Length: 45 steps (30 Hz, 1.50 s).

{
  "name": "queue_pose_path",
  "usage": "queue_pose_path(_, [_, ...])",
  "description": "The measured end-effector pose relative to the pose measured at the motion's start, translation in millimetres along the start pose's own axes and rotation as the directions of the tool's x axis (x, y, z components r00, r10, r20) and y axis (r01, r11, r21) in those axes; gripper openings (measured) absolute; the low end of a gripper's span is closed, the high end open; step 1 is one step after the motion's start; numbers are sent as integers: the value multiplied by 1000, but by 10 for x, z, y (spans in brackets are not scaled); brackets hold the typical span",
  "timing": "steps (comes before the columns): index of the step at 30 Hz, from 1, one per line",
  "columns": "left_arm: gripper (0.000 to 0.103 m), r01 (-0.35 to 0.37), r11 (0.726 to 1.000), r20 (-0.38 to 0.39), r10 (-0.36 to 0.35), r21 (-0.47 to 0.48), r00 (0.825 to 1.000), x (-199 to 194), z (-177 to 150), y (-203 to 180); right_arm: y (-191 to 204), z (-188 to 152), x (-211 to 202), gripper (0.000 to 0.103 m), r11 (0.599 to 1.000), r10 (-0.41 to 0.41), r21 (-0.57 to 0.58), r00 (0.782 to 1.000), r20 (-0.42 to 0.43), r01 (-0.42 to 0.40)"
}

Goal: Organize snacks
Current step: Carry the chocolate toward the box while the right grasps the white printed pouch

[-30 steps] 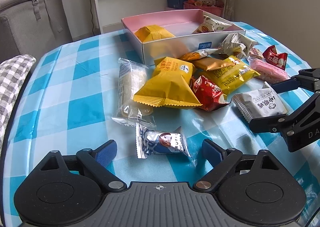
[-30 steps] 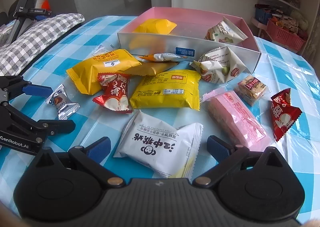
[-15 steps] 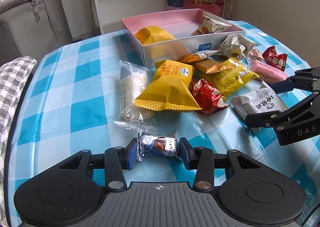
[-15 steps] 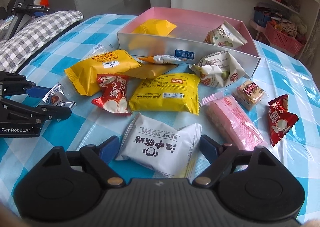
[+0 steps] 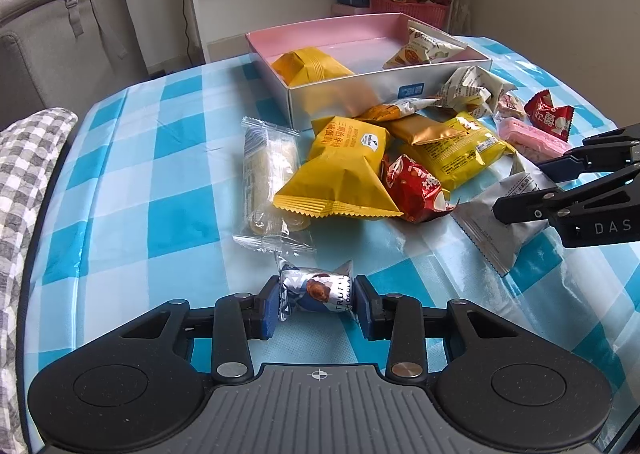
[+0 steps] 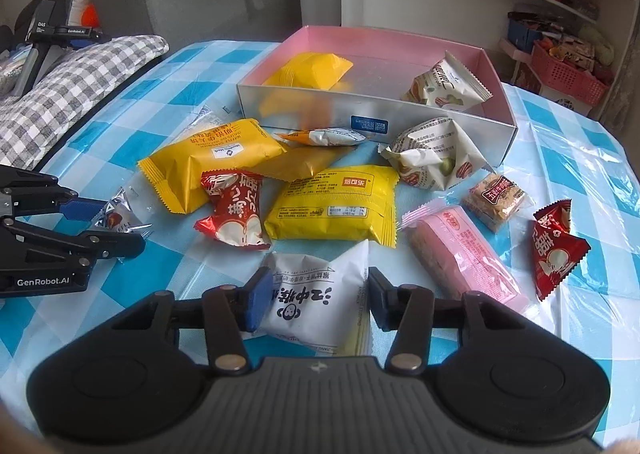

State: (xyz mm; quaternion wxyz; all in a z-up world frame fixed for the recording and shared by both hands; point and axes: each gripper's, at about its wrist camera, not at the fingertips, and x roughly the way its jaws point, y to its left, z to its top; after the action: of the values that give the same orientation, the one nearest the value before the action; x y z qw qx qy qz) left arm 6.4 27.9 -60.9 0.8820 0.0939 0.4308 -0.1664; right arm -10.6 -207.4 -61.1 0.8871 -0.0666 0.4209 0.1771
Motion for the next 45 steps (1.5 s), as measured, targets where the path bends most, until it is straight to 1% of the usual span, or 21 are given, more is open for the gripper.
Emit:
queue_pose_path(3, [35, 1, 1000, 2, -1, -1, 1000, -29, 16, -9, 26, 8, -30, 39, 1000, 13, -10, 1000, 2, -13])
queue_pose_path(6, [35, 6, 1000, 5, -6, 0, 1000, -54, 29, -18, 37, 31, -74, 32, 1000, 27, -12, 1000, 7, -27])
queue_pose_path(7, [35, 7, 1000, 5, -7, 1, 1000, -59, 33, -22, 34, 37, -93, 27, 999, 34, -9, 999, 12, -34])
queue_pose_path(11, [35, 14, 1000, 0, -14, 6, 1000, -78, 29, -36, 55, 61, -148, 20, 998, 62, -14, 998, 17, -62])
queue_pose_path(14, [35, 24, 999, 4, -24, 30, 1000, -125, 26, -48, 101, 86, -197, 16, 996, 93, -18, 995, 23, -93])
queue_pose_path(17, [35, 14, 1000, 3, -14, 19, 1000, -172, 45, -35, 172, 115, -280, 15, 992, 117, -43, 992, 38, -115])
queue_pose_path(20, [35, 17, 1000, 28, -17, 6, 999, -249, 101, -30, 216, 148, -325, 14, 991, 126, -54, 991, 43, -123])
queue_pose_path(25, [35, 26, 1000, 61, -25, -6, 998, -344, 216, -33, 205, 239, -413, 14, 991, 134, -33, 990, 52, -132])
queue_pose_path(31, [35, 32, 999, 91, -30, -18, 995, -387, 368, -51, 108, 414, -524, 14, 990, 142, 5, 983, 115, -143])
queue_pose_path(38, [35, 32, 999, 124, -28, -33, 992, -371, 596, -86, -54, 676, -579, 14, 990, 109, 71, 974, 198, -126])
queue_pose_path(45, [35, 34, 997, 153, -23, -67, 988, -278, 870, -108, -225, 900, -428, 14, 985, 53, 145, 969, 243, -90])
